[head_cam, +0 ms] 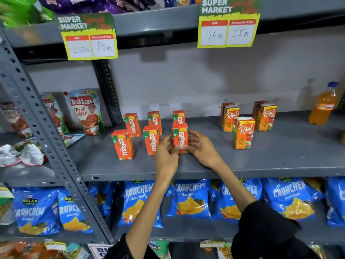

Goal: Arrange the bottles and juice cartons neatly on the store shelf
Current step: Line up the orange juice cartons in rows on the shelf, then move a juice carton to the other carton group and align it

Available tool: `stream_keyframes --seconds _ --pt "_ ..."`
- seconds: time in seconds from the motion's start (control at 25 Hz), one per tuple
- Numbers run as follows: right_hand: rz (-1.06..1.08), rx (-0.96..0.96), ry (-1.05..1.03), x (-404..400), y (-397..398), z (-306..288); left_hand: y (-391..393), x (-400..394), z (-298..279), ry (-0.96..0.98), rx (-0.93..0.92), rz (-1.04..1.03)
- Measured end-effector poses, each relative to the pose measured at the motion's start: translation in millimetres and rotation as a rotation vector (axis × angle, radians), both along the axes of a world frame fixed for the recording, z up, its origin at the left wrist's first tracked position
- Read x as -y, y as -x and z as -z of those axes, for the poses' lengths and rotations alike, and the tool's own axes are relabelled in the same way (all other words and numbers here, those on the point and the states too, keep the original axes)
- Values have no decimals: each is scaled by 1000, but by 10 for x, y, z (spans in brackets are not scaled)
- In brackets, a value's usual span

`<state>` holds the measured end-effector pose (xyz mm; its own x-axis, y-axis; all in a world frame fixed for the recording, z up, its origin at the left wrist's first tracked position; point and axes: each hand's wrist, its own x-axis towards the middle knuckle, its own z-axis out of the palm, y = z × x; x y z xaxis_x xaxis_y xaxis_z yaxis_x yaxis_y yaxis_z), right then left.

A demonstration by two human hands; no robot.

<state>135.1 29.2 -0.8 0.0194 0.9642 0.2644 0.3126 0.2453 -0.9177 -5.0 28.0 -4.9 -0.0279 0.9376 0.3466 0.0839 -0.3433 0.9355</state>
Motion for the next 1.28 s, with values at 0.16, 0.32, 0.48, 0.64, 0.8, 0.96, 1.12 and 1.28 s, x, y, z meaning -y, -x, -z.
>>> stream_keyframes --seconds 0.16,0.32,0.48,0.64,0.8,0.96,1.12,1.28 --pt "29 -16 -20 382 -346 42 -157 670 218 -95 163 -194" --pt "184 -91 -135 906 -952 65 -782 1093 297 -93 251 -52" --pt "503 104 -124 1186 -2038 22 -1722 1158 149 -33 286 223" --pt "853 192 -111 1477 -3127 -31 -2736 1128 20 -12 192 426" --pt "1072 353 -167 1559 -3800 -38 -3671 861 -77 45 63 542" --pt "1019 422 -114 1484 -4015 69 -4345 622 -98 110 -144 538" --pt "915 343 -77 1455 -4025 92 -4616 489 -79 113 -285 583" --pt "889 240 -92 1454 -4082 54 -4720 426 -111 98 -299 641"
